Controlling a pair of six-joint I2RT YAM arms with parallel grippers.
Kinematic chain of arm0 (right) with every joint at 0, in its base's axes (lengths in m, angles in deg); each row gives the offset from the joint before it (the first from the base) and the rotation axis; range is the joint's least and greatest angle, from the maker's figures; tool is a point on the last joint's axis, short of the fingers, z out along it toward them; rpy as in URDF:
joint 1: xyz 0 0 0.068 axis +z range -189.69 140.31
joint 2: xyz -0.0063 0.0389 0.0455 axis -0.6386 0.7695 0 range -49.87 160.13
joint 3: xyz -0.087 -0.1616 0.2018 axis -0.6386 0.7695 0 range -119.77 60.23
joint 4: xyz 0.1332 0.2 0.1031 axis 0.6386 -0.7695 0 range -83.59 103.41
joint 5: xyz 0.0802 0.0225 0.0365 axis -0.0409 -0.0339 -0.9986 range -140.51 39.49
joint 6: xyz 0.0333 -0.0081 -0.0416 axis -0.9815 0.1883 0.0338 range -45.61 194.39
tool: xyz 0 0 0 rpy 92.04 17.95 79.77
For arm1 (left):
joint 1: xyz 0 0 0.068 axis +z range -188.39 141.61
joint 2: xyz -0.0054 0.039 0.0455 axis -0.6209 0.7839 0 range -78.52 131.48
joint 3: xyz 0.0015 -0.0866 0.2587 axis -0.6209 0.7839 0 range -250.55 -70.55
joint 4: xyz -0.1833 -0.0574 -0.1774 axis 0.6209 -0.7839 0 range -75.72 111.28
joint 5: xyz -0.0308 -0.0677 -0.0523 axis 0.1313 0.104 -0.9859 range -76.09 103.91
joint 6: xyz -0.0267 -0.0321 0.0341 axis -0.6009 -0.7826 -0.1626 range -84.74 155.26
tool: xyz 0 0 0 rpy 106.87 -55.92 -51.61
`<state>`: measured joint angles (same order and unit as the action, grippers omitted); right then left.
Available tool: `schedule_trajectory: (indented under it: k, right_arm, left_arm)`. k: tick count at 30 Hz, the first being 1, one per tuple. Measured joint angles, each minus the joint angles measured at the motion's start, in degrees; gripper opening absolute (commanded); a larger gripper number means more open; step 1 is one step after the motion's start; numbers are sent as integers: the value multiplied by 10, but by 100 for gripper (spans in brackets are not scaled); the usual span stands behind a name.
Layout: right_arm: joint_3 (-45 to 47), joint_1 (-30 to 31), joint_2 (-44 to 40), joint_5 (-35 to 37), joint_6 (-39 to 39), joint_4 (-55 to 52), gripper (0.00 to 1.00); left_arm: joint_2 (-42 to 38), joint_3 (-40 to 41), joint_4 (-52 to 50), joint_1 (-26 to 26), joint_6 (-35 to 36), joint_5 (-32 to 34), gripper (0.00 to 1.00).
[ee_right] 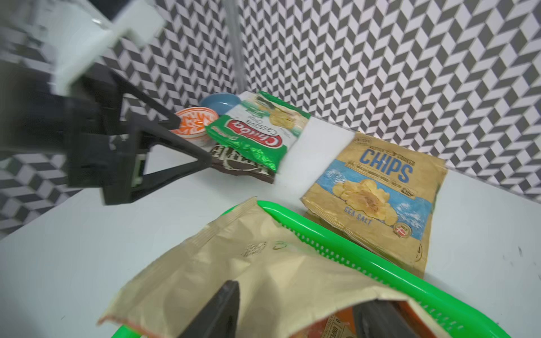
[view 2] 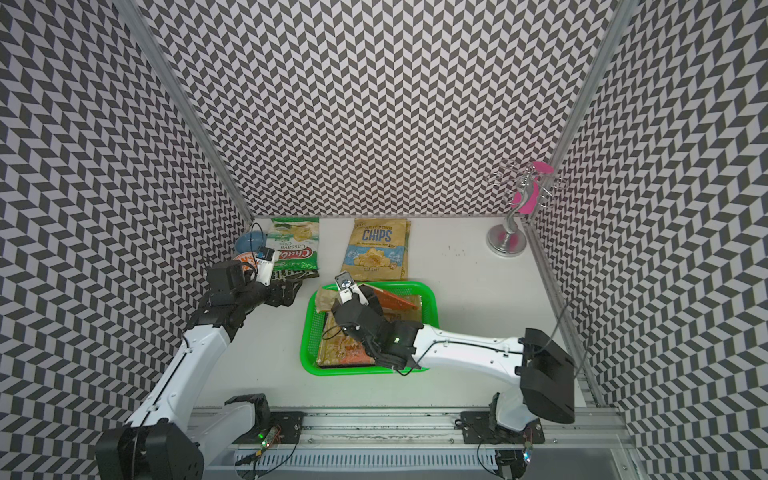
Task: Put the potato chips into the basket
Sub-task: Place the potato chip in the basket.
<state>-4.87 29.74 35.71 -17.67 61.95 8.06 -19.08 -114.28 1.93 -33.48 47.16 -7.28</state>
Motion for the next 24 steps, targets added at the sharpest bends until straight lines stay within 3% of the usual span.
schedule_trajectory:
  k: [4, 11, 19, 24]
  right_arm:
    - [-1, -8, -73, -120, 17, -20, 80]
    - [-1, -70, -136, -302, 9, -48, 77]
    - [55, -191, -99, -454, -61, -47, 74]
    - [70, -185, -19, -531, -74, -50, 73]
  left_arm:
    - [0, 0, 0, 0, 0, 0, 99]
    - [0, 0, 0, 0, 0, 0, 99]
    - [0, 0, 0, 0, 0, 0, 99]
    - [0, 0, 0, 0, 0, 0, 99]
